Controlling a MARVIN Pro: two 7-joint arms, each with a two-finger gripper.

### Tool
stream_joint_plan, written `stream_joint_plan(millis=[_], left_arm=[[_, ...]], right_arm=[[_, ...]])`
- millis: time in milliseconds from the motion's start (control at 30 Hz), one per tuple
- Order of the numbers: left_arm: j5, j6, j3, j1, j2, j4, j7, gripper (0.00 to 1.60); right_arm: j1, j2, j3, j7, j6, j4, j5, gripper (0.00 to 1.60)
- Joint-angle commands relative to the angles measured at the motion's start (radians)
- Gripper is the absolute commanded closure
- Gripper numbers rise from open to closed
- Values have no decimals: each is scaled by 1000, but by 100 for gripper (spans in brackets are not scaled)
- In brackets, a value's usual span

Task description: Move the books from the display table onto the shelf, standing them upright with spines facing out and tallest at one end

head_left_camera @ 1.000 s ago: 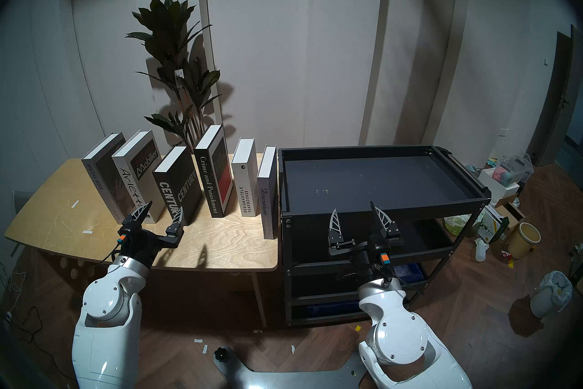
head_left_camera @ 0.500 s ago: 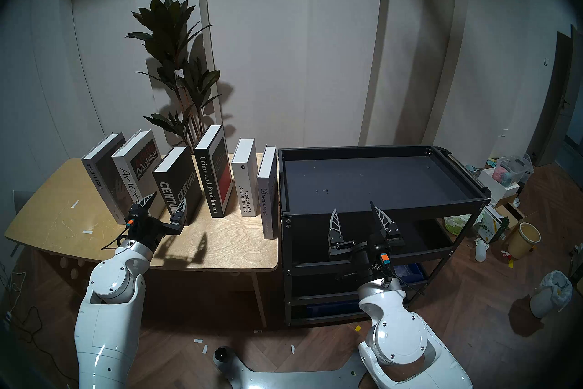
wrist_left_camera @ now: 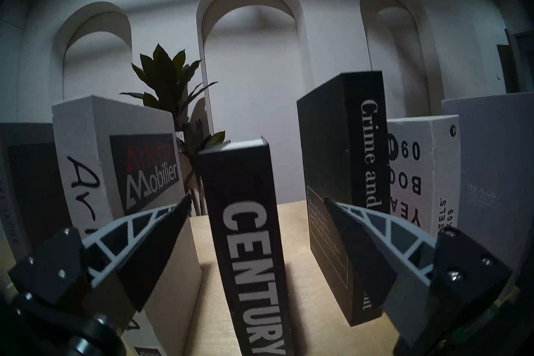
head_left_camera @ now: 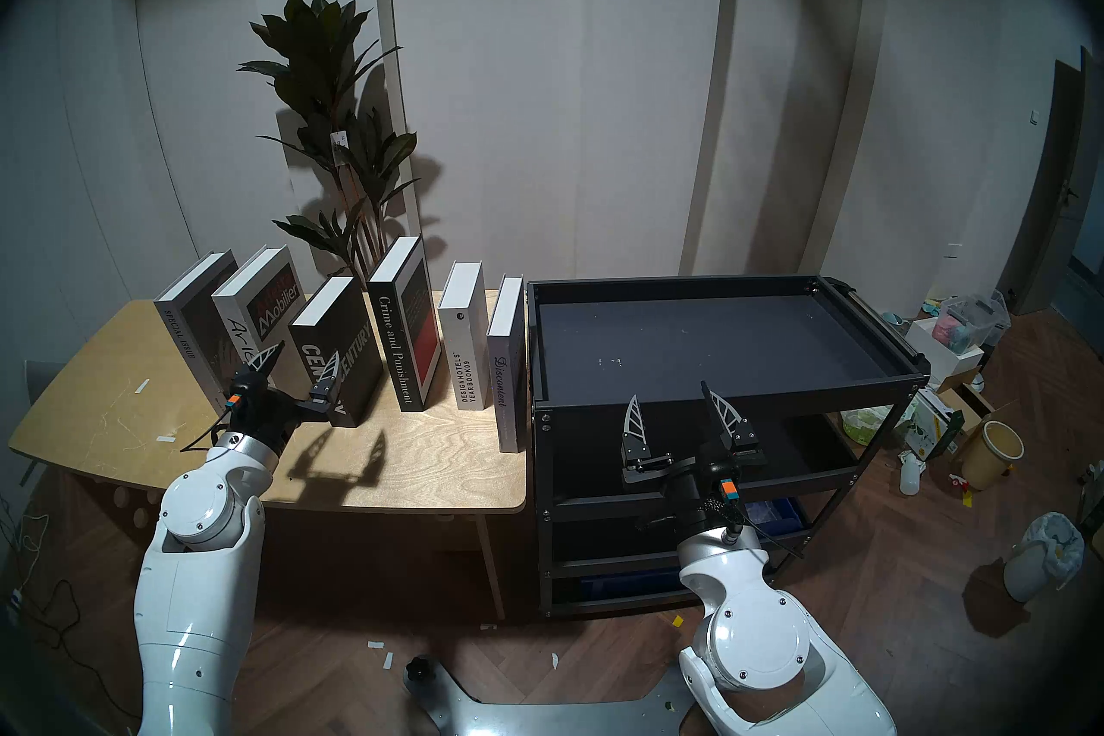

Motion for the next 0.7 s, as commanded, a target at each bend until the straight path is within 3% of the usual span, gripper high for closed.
stream_joint_plan(millis=[0,667], left_arm=[[-2,-20,-19,5,9,-52,-3,0],[34,-21,9,-143,31,117,28,0]], right_arm=[[6,2,1,0,3,-22,-1,0],[12,17,-8,-15,3,-21,7,0]])
